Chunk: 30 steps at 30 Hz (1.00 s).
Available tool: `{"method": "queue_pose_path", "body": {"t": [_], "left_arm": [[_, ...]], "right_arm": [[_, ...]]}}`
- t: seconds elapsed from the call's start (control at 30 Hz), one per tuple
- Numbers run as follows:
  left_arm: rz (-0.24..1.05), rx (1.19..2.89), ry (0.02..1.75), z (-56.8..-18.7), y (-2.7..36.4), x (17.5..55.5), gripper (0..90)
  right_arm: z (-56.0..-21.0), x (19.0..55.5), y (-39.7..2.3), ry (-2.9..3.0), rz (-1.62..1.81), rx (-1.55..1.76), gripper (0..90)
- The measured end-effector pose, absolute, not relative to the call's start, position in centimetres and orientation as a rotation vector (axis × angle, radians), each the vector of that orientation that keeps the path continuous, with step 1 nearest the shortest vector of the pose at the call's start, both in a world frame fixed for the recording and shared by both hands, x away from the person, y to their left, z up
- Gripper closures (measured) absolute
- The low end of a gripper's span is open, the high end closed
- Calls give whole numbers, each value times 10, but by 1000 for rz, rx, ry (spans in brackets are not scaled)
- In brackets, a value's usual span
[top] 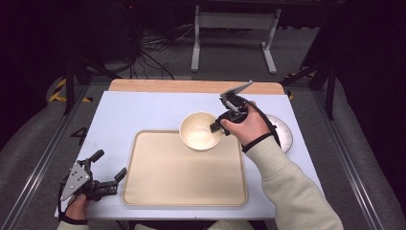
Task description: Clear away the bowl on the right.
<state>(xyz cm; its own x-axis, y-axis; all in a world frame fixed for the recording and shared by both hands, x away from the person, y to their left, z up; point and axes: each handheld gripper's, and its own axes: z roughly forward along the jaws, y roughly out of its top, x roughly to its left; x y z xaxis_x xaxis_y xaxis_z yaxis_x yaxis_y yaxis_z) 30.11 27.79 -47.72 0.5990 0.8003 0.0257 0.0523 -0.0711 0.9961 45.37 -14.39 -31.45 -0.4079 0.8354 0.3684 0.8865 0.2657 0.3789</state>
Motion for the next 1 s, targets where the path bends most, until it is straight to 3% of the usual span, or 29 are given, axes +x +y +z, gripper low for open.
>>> {"method": "queue_pose_path", "body": {"t": [1.0], "left_arm": [[725, 1533, 740, -477, 278, 301, 2]], "right_arm": [[-365, 455, -93, -2444, -699, -1538, 784]]}}
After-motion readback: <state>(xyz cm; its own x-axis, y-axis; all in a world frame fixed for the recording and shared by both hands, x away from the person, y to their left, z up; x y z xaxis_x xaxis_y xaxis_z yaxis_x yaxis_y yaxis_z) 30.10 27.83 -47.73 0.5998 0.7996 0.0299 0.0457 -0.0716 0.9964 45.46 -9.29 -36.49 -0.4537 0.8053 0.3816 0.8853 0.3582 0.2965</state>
